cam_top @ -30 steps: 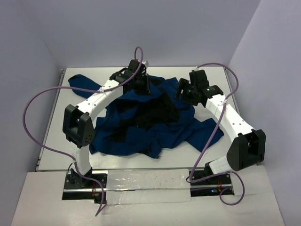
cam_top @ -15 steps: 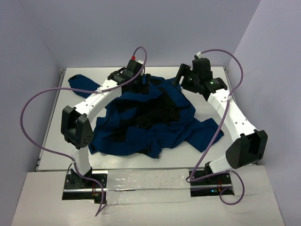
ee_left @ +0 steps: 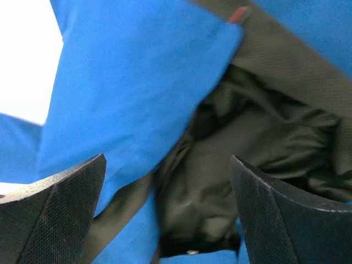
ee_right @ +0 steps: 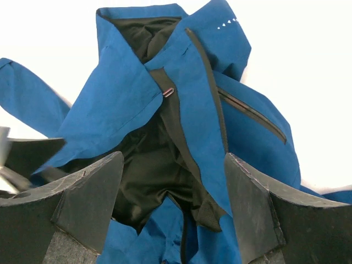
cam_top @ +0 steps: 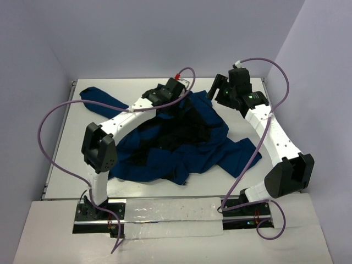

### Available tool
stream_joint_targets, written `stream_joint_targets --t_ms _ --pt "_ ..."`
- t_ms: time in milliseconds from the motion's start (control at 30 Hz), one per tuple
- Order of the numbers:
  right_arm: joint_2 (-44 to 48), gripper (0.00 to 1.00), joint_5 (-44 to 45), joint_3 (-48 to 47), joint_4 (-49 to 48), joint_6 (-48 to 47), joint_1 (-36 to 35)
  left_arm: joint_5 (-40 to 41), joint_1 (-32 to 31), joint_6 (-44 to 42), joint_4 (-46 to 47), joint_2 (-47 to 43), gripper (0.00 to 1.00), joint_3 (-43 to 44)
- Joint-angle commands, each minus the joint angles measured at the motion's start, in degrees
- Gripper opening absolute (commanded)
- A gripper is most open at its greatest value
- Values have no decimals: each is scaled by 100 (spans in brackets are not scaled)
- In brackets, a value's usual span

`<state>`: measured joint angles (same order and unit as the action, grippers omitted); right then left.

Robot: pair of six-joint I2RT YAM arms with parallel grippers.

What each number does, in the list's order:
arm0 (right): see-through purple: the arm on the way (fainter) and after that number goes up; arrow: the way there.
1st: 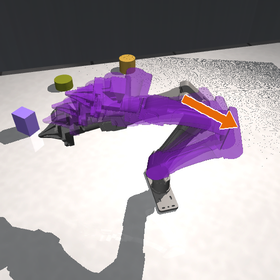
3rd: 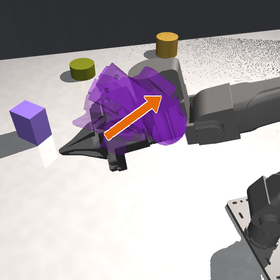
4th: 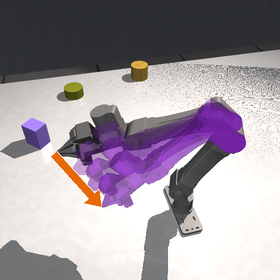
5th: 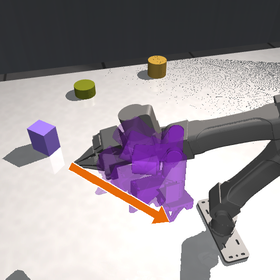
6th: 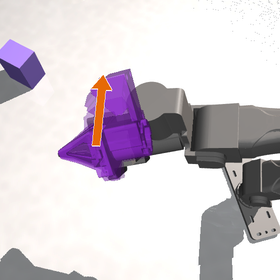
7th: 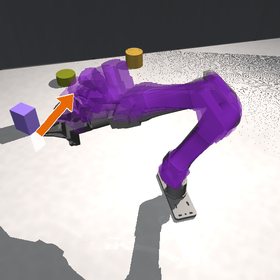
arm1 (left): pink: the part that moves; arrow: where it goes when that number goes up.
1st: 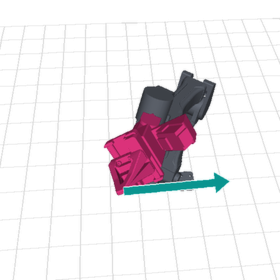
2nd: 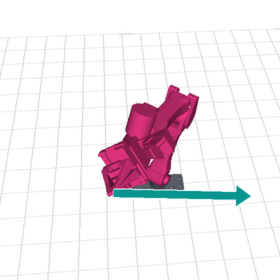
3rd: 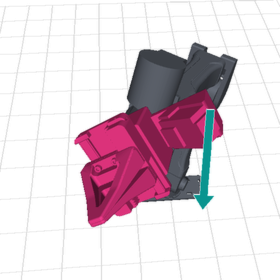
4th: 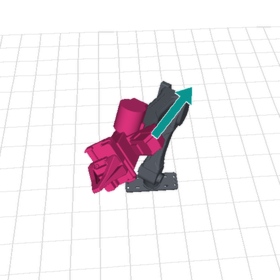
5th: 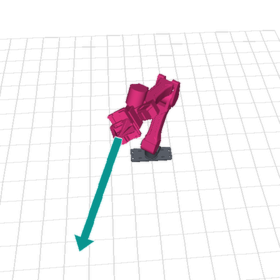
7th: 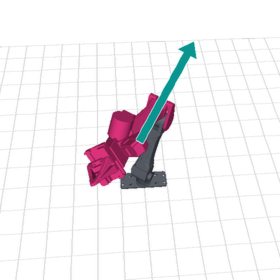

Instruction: Zip up the jacket

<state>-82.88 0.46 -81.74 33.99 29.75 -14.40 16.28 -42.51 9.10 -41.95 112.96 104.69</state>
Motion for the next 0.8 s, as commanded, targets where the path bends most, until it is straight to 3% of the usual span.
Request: stream_joint_targets --t_ms 0,133,500,767 --pt "277 81 54 88 -112 -84 108 146 -162 -229 50 464 99 720" --pt "329 81 31 154 -128 -92 140 200 -196 -209 67 809 98 1033" --pt "431 81 7 211 -121 -135 261 513 -196 -233 239 1357 79 1115" --pt "441 81 -19 212 -121 -93 280 391 -94 -88 338 1465 46 1147"
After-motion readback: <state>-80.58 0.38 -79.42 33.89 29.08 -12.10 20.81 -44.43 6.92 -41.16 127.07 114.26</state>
